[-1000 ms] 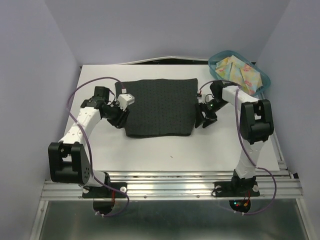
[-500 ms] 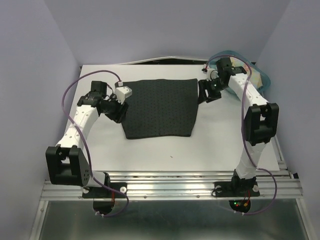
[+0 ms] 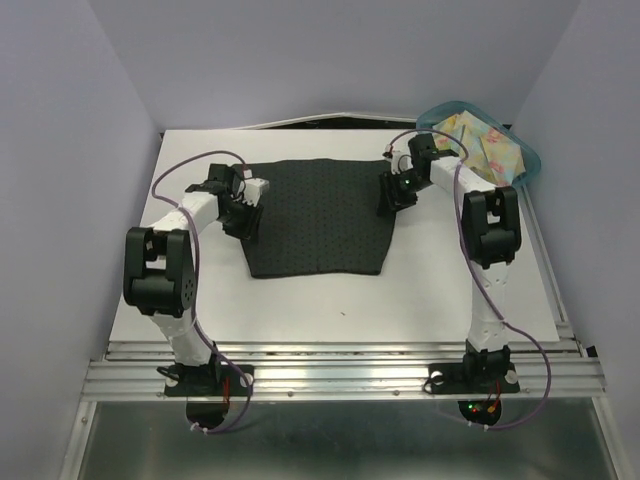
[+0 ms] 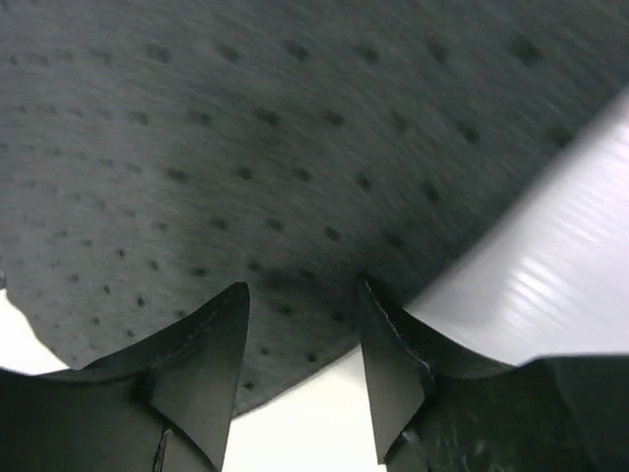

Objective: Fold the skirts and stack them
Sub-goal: Flatten the skirt out

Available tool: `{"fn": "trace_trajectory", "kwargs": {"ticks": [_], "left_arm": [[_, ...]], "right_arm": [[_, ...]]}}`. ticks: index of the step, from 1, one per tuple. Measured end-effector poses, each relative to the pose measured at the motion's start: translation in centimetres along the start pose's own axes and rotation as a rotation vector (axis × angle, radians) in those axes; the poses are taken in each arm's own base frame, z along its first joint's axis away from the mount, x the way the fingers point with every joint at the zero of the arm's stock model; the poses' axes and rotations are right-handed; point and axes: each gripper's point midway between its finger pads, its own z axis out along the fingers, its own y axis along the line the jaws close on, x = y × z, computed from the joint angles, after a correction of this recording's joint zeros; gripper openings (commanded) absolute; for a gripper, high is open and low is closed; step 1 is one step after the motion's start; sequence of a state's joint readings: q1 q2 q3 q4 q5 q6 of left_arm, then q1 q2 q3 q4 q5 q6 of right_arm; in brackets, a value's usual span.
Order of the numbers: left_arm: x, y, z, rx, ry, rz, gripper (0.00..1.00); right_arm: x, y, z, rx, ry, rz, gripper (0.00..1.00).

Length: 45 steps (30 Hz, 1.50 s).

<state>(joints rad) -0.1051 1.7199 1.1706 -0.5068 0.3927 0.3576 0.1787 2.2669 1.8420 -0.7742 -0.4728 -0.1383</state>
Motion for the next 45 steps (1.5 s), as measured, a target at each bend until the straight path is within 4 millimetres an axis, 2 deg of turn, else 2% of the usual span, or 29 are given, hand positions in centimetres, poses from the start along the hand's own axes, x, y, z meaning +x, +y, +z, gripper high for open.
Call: {"fn": "trace_trajectory", "kwargs": {"ticks": [2, 5, 7, 9, 12, 14, 15, 16, 18, 19, 21, 22, 24, 26, 28, 30, 31, 33, 34, 37, 39, 40, 42, 43, 45], "left_arm": [[0.0, 0.5, 0.9, -0.01, 0.02, -0.028, 0.4], [-0.4, 1.6, 2.0, -0.038, 0.044, -0.06, 0.4], [-1.0, 2.5, 2.7, -0.066, 0.051, -0.072, 0.4], [-1.8, 3.5, 3.4, -0.093, 0.062, -0.079, 0.4], [-4.9, 5.8, 4.7, -0.139, 0.053, -0.077, 0.4], [-7.9, 7.4, 5.6, -0.166, 0.035, -0.073, 0.4], [-9.2, 7.9, 5.9, -0.172, 0.018, -0.068, 0.4], [-11.4, 8.9, 6.5, -0.185, -0.014, -0.061, 0.4], [-15.0, 10.0, 7.5, -0.197, -0.06, -0.043, 0.46], [-16.3, 10.3, 7.7, -0.2, -0.083, -0.028, 0.47], [-17.4, 9.5, 7.9, -0.187, -0.09, 0.012, 0.5], [-17.5, 8.7, 8.0, -0.169, -0.085, 0.028, 0.51], [-17.8, 6.5, 7.7, -0.128, -0.087, 0.062, 0.53], [-17.7, 4.8, 7.1, -0.093, -0.095, 0.083, 0.55], [-17.3, 2.3, 5.3, -0.048, -0.105, 0.108, 0.59], [-17.1, 0.6, 2.4, -0.027, -0.139, 0.122, 0.6], [-16.8, -0.1, 0.2, -0.019, -0.162, 0.124, 0.6], [-16.8, -0.6, -2.7, -0.025, -0.213, 0.131, 0.6], [-16.5, -0.9, -4.9, -0.035, -0.246, 0.132, 0.6], [-15.1, -1.5, -8.9, -0.056, -0.309, 0.133, 0.6], [-12.1, -1.6, -9.5, -0.06, -0.29, 0.112, 0.6], [-11.3, -1.6, -9.4, -0.058, -0.277, 0.106, 0.6], [-7.9, -1.8, -7.6, -0.04, -0.204, 0.085, 0.58], [-6.0, -1.9, -6.4, -0.027, -0.156, 0.07, 0.57], [-3.6, -1.9, -4.6, -0.011, -0.089, 0.047, 0.54]], "right_arm": [[-0.1, 0.0, 0.4, -0.004, -0.014, -0.018, 0.48], [1.3, 0.8, 0.7, -0.002, -0.012, -0.066, 0.42], [2.1, 1.1, 0.7, 0.01, -0.016, -0.102, 0.32], [3.6, 2.4, 0.8, 0.012, 0.0, -0.138, 0.24], [6.5, 5.3, 1.0, -0.012, 0.037, -0.191, 0.22], [9.5, 9.0, 1.2, -0.073, 0.091, -0.251, 0.28], [10.4, 10.0, 1.3, -0.093, 0.109, -0.268, 0.31], [12.6, 12.6, 1.3, -0.162, 0.15, -0.314, 0.36], [15.8, 16.3, 0.9, -0.277, 0.21, -0.352, 0.38], [17.5, 17.6, 0.3, -0.318, 0.247, -0.36, 0.38], [19.3, 19.3, -1.0, -0.368, 0.289, -0.362, 0.38], [19.1, 19.6, -1.7, -0.373, 0.28, -0.364, 0.38], [17.3, 19.6, -2.9, -0.363, 0.229, -0.366, 0.39], [13.2, 19.3, -4.4, -0.335, 0.12, -0.378, 0.39], [9.4, 18.5, -5.4, -0.292, 0.029, -0.391, 0.4], [5.6, 17.4, -6.1, -0.242, -0.059, -0.407, 0.4], [4.4, 16.8, -6.1, -0.215, -0.084, -0.411, 0.4], [2.3, 15.3, -5.3, -0.158, -0.103, -0.413, 0.39], [1.6, 14.5, -4.3, -0.131, -0.097, -0.414, 0.39], [0.7, 12.2, -0.8, -0.07, -0.053, -0.412, 0.38], [1.3, 10.5, 1.8, -0.038, -0.001, -0.405, 0.37], [1.7, 10.1, 2.4, -0.029, 0.016, -0.401, 0.36], [2.4, 8.8, 3.9, -0.004, 0.05, -0.405, 0.33], [2.2, 8.5, 3.9, 0.007, 0.042, -0.411, 0.32], [2.2, 8.0, 4.1, 0.028, 0.037, -0.423, 0.31]]}}
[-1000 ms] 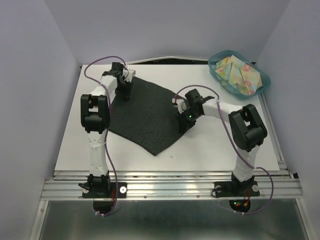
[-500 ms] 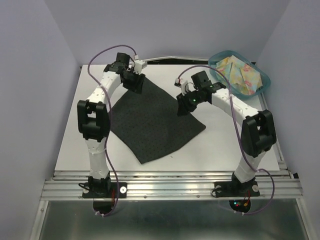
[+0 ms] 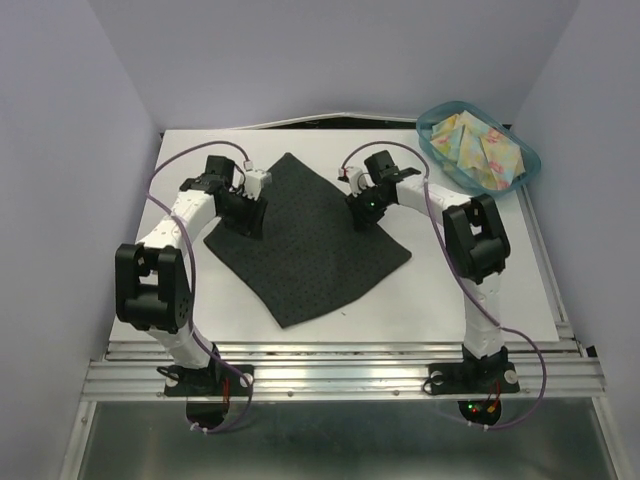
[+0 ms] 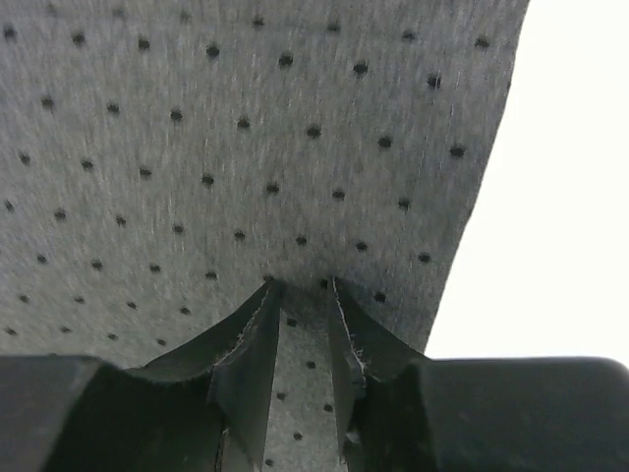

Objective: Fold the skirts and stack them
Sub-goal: Flatten the skirt out

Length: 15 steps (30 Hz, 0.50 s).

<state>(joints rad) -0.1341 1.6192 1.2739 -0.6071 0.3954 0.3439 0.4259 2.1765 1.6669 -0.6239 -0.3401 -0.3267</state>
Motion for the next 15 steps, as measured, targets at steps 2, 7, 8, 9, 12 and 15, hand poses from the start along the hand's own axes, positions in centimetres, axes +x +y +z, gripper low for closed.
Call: {"fn": "trace_trajectory", "kwargs": {"ticks": [2, 7, 8, 9, 12, 15], "left_arm": [[2.8, -0.2, 1.5, 0.016, 0.075, -0.027, 0.52], [5.7, -0.4, 4.0, 0.02, 0.143, -0.043, 0.51], [5.8, -0.5, 4.3, 0.02, 0.148, -0.037, 0.51], [5.8, -0.7, 5.0, 0.022, 0.152, -0.026, 0.51], [6.0, -1.3, 7.7, 0.036, 0.187, 0.011, 0.5], [4.2, -2.0, 9.1, 0.039, 0.186, 0.055, 0.5]], "right_arm": [[0.7, -0.1, -0.2, 0.022, -0.008, -0.016, 0.29], [4.2, 1.2, -1.6, 0.038, -0.009, -0.036, 0.29], [4.9, 1.5, -1.9, 0.036, -0.004, -0.035, 0.29], [6.0, 2.0, -2.4, 0.031, 0.004, -0.035, 0.29], [8.6, 3.8, -3.4, -0.014, 0.032, -0.021, 0.28], [10.1, 5.5, -4.0, -0.075, 0.057, -0.008, 0.28]]}}
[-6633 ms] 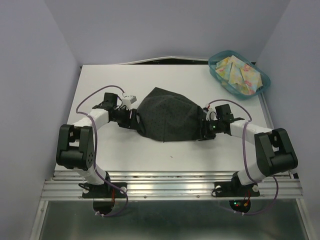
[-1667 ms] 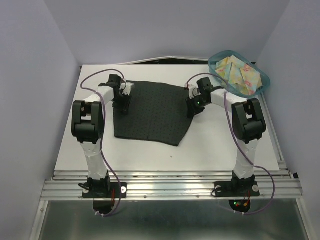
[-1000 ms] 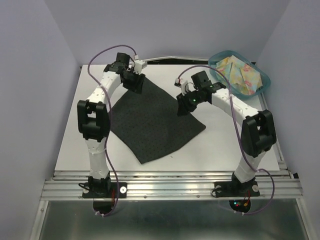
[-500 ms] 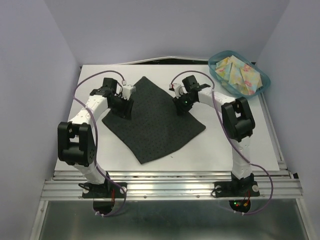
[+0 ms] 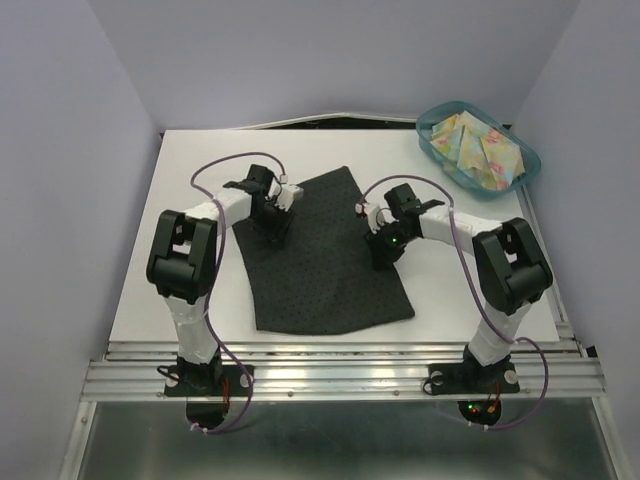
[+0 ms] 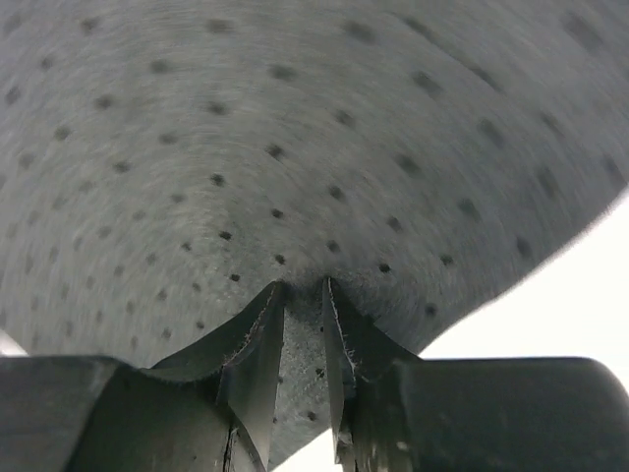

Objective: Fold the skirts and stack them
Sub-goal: Flatten the skirt out

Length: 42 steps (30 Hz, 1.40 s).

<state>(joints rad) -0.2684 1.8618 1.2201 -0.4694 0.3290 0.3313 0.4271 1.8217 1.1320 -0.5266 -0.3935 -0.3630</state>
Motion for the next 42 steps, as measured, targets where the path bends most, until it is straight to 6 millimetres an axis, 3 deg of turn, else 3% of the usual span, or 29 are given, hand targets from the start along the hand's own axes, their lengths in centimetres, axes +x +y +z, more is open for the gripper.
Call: {"fn": "trace_trajectory", "kwargs": {"ticks": [5, 10, 12, 14, 15, 18, 21, 22, 23, 24, 27, 31, 35, 42], "left_arm": [[-5.1, -2.6, 2.6, 0.019, -0.043, 0.127, 0.5], [-7.4, -4.8, 3.6, 0.077, -0.087, 0.207, 0.53], [-7.3, -5.3, 3.4, 0.103, -0.093, 0.227, 0.56], [-6.8, -5.4, 2.6, 0.13, -0.085, 0.236, 0.57], [-6.7, -5.3, 1.9, 0.142, -0.087, 0.237, 0.56], [-7.7, -4.3, -1.6, 0.149, -0.136, 0.251, 0.56], [-11.6, -3.1, -5.8, 0.11, -0.267, 0.308, 0.57], [-12.7, -2.8, -6.9, 0.094, -0.306, 0.323, 0.56], [-13.9, -2.6, -7.9, 0.079, -0.346, 0.342, 0.56], [-14.9, -2.5, -8.9, 0.068, -0.381, 0.359, 0.56], [-17.2, -2.6, -10.3, 0.069, -0.453, 0.398, 0.58], [-18.5, -1.9, -9.0, 0.096, -0.487, 0.406, 0.57], [-18.3, 0.4, -5.7, 0.1, -0.46, 0.368, 0.57], [-18.0, 2.7, -1.8, 0.106, -0.411, 0.322, 0.56]], "right_arm": [[2.4, 3.7, -0.7, -0.15, 0.077, 0.038, 0.3], [4.8, 7.0, -2.0, -0.284, 0.153, 0.069, 0.34], [4.7, 7.6, -3.3, -0.293, 0.143, 0.066, 0.52], [2.5, 7.3, -5.5, -0.268, 0.078, 0.039, 0.73], [1.0, 6.7, -6.4, -0.248, 0.033, 0.019, 0.75], [-5.5, 2.3, -10.2, -0.121, -0.15, -0.023, 0.76], [-10.6, -2.8, -12.8, 0.003, -0.267, -0.034, 0.75], [-12.2, -5.1, -13.2, 0.043, -0.294, -0.032, 0.74], [-12.9, -6.1, -13.2, 0.061, -0.305, -0.032, 0.74], [-13.8, -8.8, -12.7, 0.096, -0.314, -0.02, 0.74], [-14.7, -13.0, -10.6, 0.139, -0.296, -0.011, 0.73], [-14.1, -16.7, -7.1, 0.161, -0.246, -0.012, 0.72], [-13.4, -19.0, -5.1, 0.186, -0.211, -0.04, 0.71], [-12.2, -20.9, -3.9, 0.206, -0.186, -0.103, 0.66]]}}
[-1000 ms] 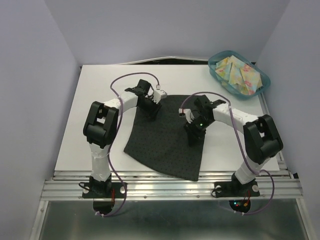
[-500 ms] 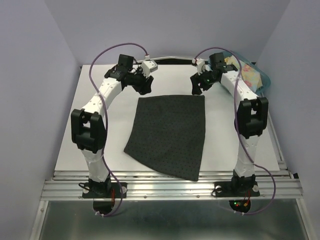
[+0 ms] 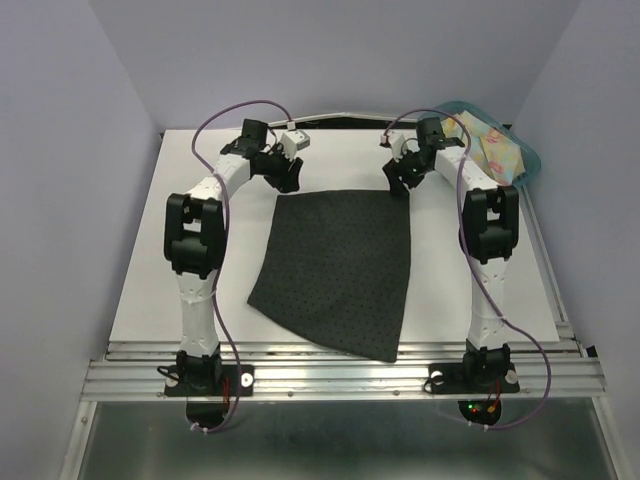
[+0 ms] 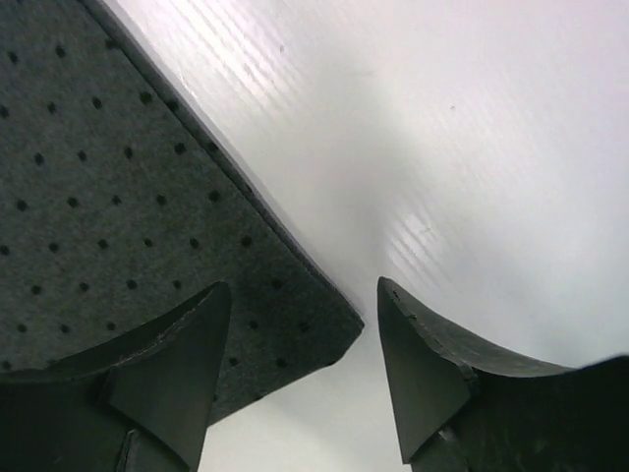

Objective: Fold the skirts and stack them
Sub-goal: Flatten the skirt out

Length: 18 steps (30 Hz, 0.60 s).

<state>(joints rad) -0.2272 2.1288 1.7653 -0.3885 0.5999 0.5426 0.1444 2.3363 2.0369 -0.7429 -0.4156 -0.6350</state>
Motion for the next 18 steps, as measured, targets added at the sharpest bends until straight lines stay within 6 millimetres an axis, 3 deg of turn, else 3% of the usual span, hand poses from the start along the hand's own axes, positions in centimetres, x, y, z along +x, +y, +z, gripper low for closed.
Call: {"fn": "trace_trajectory", "kwargs": {"ticks": [5, 11, 18], "left_arm": [[0.3, 1.6, 1.6, -0.002, 0.006, -0.021, 0.53], [1.8, 3.3, 2.6, -0.008, 0.034, -0.055, 0.51], [4.5, 3.1, 2.8, 0.044, 0.092, -0.093, 0.43]], "right_arm": [[3.2, 0.5, 1.3, -0.044, 0.043, -0.051, 0.54], [3.2, 0.5, 1.4, -0.063, 0.023, -0.085, 0.45], [3.2, 0.7, 1.5, -0.082, 0.022, -0.101, 0.3]]}}
